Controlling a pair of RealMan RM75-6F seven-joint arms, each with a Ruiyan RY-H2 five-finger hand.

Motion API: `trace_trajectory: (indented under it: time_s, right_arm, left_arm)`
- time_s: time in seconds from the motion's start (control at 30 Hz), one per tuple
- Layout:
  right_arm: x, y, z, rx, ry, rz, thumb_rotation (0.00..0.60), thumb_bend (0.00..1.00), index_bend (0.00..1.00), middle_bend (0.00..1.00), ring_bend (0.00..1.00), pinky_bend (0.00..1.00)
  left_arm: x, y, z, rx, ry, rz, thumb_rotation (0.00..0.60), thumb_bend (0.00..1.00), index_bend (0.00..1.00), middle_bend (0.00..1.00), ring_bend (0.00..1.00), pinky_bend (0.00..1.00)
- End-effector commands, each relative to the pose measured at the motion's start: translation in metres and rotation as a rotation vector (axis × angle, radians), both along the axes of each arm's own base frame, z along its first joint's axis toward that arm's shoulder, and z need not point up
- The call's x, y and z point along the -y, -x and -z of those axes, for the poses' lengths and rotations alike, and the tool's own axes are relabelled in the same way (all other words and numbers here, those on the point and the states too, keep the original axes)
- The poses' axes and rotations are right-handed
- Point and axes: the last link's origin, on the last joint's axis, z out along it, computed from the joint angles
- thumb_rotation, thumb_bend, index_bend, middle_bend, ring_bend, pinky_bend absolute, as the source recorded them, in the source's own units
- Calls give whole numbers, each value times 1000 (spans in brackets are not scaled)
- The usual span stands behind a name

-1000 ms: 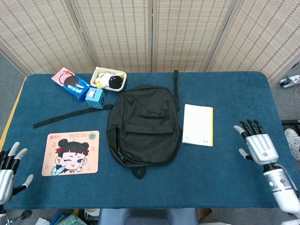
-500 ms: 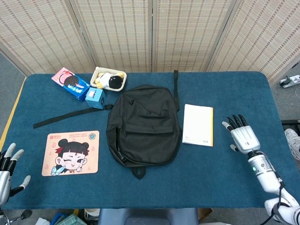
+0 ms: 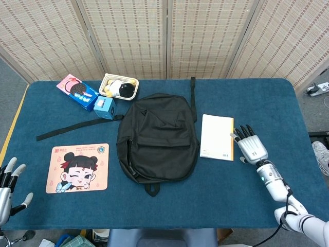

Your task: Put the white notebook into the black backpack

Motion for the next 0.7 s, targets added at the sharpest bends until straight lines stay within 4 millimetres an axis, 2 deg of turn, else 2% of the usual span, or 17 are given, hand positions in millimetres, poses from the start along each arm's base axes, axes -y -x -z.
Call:
trace_trajectory:
  time_s: [0.03,0.4,0.7]
  right_arm:
    - [3,-3,6,1,-10,-9,600,99,170,104,41,33]
    - [11,-14,25,-21,-49,-49,600,99,169,104,41,33]
    - [13,-23,34,-7,-56,-84,600,111,169,104,41,33]
  left_arm:
    - [0,0,0,-2,2,-1,600,281,161,26,75,0]
    - [-1,3,0,-5,4,-11,600,281,161,26,75,0]
    - [0,5,0,-3,1,-15,600,281,161,26,76,0]
